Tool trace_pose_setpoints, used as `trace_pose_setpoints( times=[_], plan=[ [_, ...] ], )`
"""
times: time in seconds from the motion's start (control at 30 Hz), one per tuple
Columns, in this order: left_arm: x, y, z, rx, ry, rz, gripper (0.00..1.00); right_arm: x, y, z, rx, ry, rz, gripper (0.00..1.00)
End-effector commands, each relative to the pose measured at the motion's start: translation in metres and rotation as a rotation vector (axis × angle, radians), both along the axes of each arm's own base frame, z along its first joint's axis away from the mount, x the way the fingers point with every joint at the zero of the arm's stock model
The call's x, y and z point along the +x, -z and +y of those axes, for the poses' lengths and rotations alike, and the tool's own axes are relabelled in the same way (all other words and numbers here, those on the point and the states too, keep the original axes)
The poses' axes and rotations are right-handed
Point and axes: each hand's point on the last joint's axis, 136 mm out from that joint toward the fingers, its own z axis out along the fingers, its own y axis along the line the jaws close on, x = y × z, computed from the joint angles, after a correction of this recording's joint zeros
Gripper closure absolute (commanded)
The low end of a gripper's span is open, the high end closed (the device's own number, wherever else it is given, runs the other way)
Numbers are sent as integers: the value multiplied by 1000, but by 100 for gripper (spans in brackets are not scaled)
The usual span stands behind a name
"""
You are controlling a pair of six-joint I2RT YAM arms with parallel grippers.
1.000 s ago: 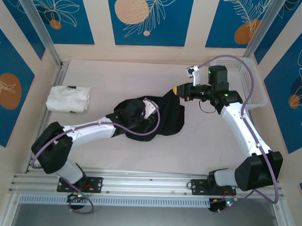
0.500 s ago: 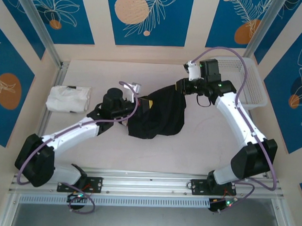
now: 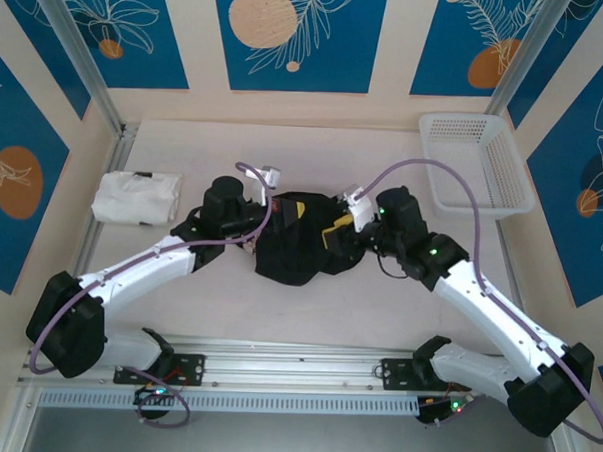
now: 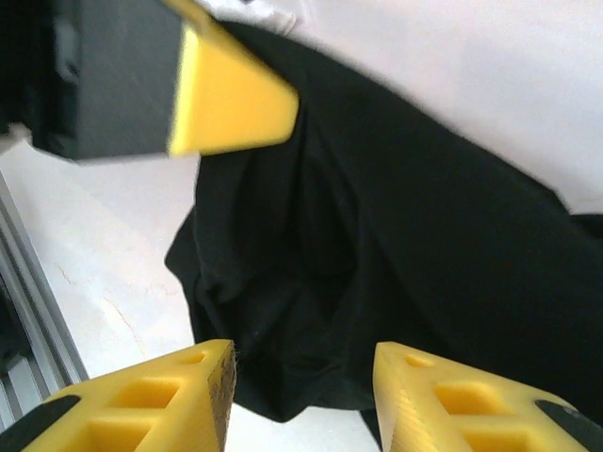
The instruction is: Fold the inside-out t-shirt
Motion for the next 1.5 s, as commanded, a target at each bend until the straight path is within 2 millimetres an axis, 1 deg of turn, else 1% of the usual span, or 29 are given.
trace_pose_setpoints(
  times=[0.0,0.07,0.17,0.2,0.23,0.27,0.3,0.33,0.37,0.43,0.5,0.57,0.63,0.7,0.77,0.83,0.93,1.0,1.07,1.13,1.23,1.37,1.47],
  plan=[
    [-3,-17,-6,-43,37,-23,100,16,19,14,34,40,-2,55],
    [-3,-17,-5,-44,36,-24,100,25,32,18,43,64,5,53],
    [-4,-20,-4,-56,32,-24,100,37,48,31,71,63,30,52],
    [-3,-21,-2,-62,28,-22,100,42,56,34,69,72,46,52],
    [-3,-22,0,-70,23,-18,100,47,61,36,65,81,55,55],
    [-1,-22,3,-78,16,-15,100,49,65,36,56,86,63,59],
    [1,-23,7,-87,2,-10,100,50,66,37,53,87,64,72],
    [4,-24,12,-97,-14,-6,100,50,63,36,61,78,64,85],
    [8,-23,17,-102,-31,0,100,46,58,37,82,54,67,92],
    [20,-18,32,-106,-93,20,100,32,42,39,167,-34,92,100],
    [36,-8,51,-82,-178,47,100,18,25,39,260,-118,132,100],
    [51,8,69,-11,-274,66,100,7,12,39,332,-180,171,100],
    [63,25,85,108,-353,63,99,1,5,39,381,-208,194,100],
    [69,38,95,226,-383,48,93,1,1,39,416,-210,211,100],
    [72,51,106,343,-410,53,87,5,0,37,442,-192,229,100],
    [67,61,115,460,-422,50,78,11,0,35,464,-172,244,100],
    [51,62,123,608,-441,-14,64,21,2,32,483,-137,275,100],
    [36,58,121,655,-430,-75,57,27,2,32,493,-117,293,100],
    [20,52,111,667,-391,-140,52,32,3,31,500,-98,311,100],
    [2,46,91,628,-304,-202,50,36,3,31,502,-90,323,100],
    [-17,42,61,521,-160,-241,50,40,5,30,502,-77,328,100],
    [-27,40,33,458,-33,-262,52,43,5,28,503,-63,330,100],
    [-29,45,15,451,49,-267,52,43,6,28,503,-58,334,100]
  ],
)
